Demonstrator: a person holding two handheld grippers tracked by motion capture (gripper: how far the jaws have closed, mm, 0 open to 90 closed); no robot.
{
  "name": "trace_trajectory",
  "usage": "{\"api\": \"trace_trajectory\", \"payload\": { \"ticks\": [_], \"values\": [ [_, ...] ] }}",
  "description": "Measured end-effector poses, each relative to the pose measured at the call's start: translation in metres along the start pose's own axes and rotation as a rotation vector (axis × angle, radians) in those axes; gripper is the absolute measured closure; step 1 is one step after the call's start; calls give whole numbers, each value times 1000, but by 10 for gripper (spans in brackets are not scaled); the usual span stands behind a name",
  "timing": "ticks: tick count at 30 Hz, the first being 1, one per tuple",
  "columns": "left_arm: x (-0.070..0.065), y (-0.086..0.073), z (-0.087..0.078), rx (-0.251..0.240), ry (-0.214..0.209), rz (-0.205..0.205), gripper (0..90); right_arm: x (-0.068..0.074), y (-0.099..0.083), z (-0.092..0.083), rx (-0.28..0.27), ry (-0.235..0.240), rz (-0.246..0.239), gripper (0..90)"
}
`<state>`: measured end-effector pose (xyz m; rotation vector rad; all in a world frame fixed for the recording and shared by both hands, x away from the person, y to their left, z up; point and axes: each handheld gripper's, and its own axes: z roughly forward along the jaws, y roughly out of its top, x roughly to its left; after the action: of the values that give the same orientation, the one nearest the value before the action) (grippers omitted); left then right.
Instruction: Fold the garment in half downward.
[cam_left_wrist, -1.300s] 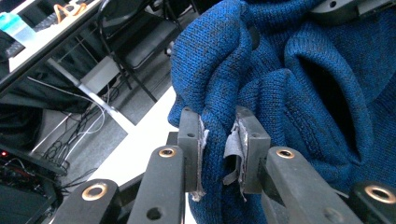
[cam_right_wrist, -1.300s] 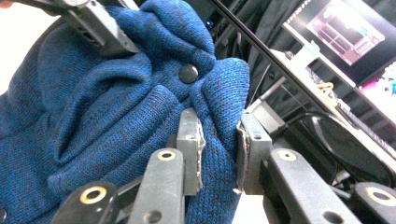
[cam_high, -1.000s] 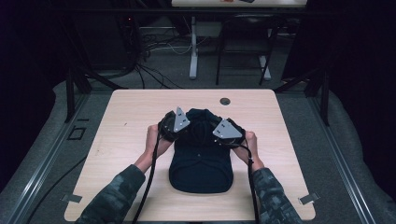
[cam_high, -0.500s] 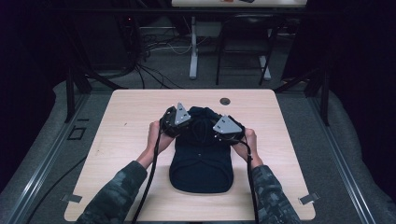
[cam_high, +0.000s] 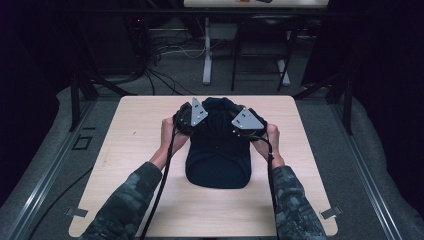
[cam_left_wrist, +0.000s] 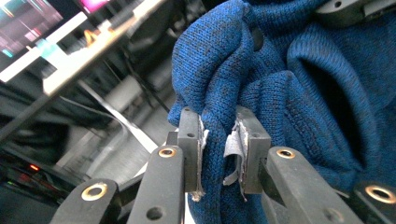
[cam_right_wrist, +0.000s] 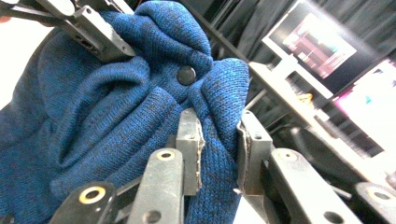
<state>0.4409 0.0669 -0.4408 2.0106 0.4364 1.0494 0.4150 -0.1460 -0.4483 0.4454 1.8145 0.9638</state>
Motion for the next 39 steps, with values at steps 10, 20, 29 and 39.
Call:
{"api": "trace_trajectory", "payload": {
  "ticks": [10,20,29,39],
  "values": [
    [-3,5,-5,-50,17,1,755,-7,2,-8,-47,-40,35,740],
    [-21,-19,-12,-25,-12,-31,754,27,-17,-17,-75,-24,40,739],
    [-32,-37,-24,-31,-34,-42,749,46,-26,-28,-97,12,1,739],
    [-49,-55,-33,-40,-24,-5,750,63,-35,-43,-120,50,-35,739]
  ]
}}
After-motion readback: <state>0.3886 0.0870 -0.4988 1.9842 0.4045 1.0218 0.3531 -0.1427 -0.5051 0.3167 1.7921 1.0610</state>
